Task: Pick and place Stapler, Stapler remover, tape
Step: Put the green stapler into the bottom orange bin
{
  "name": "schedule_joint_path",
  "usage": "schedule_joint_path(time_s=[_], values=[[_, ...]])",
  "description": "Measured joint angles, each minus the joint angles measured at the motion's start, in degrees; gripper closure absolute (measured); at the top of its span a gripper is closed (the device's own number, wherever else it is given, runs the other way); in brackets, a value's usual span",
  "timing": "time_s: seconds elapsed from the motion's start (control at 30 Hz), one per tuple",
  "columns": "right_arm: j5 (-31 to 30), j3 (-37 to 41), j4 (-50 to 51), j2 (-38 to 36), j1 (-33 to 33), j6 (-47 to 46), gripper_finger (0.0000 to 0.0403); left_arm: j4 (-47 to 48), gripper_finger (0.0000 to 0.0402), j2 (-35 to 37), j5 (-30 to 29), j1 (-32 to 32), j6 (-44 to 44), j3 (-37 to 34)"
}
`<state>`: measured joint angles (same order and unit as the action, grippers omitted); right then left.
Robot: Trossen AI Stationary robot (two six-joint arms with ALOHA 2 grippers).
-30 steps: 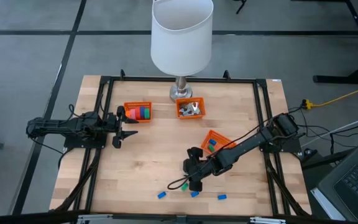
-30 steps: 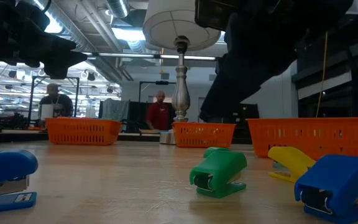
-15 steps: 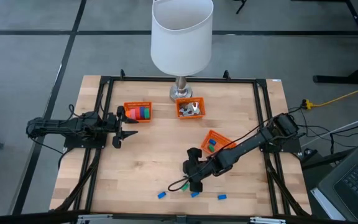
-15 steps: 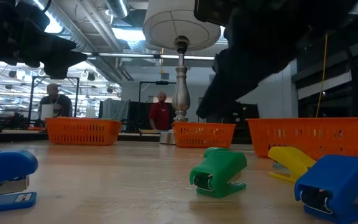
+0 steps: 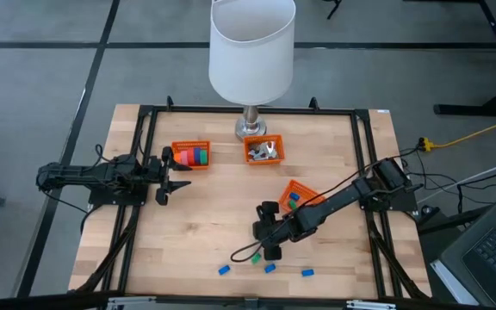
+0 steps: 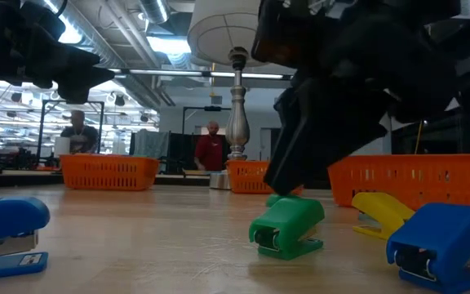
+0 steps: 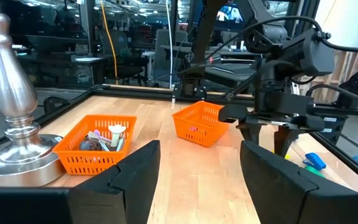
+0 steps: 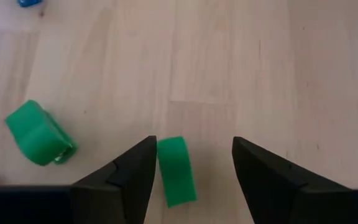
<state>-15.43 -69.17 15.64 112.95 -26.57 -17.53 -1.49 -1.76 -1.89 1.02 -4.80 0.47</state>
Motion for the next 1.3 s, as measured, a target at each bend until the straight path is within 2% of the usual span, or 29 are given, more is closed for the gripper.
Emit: schedule_joint_path(time_s=[0.23, 0.7, 1.3], values=[[3.5, 0.0, 2.3, 0.0, -0.1, 0.0, 0.0222, 0.0, 0.0183, 0.0, 0.0, 0.0, 0.0, 0.0], [3.6, 0.0, 2.6, 0.0, 1.2, 0.7, 0.0291, 0.0, 0.0183, 0.0, 0.0, 0.0, 0.0, 0.0], [6.7, 0.0, 1.7, 0.0, 4.6, -1.7, 0.0279, 0.0, 0.0183, 0.0, 0.0, 0.0, 0.0, 0.0]])
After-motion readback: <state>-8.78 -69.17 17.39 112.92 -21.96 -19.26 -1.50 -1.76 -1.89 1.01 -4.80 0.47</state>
